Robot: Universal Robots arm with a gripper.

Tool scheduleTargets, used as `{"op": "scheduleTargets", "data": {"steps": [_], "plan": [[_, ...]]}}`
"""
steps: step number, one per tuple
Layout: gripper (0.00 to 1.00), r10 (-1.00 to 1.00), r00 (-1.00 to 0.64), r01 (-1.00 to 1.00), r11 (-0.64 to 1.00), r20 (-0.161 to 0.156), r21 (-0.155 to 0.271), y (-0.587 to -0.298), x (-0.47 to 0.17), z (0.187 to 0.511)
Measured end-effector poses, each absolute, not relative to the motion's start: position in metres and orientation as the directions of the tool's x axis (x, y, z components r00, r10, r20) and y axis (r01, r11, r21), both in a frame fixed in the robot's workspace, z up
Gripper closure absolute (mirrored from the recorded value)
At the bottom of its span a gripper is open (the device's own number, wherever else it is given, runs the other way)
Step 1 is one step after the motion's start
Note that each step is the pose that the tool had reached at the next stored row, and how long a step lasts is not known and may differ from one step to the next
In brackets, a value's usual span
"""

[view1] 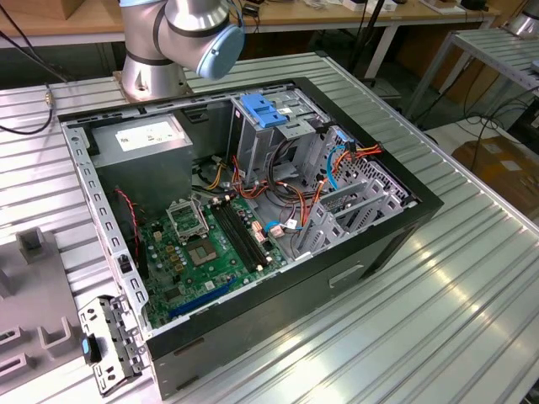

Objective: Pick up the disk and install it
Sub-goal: 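Pick up the disk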

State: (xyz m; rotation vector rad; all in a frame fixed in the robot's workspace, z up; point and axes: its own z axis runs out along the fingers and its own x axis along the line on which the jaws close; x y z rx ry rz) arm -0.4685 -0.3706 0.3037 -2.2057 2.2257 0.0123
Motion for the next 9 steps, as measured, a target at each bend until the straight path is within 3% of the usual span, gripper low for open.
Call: {"op": "scheduleTargets", "data": {"steps": [9], "plan": [[0.63,-1.0,-0.009,-1.0,0.009,-0.011,0.0,-0.3706,-0.4685,0.3138]]}}
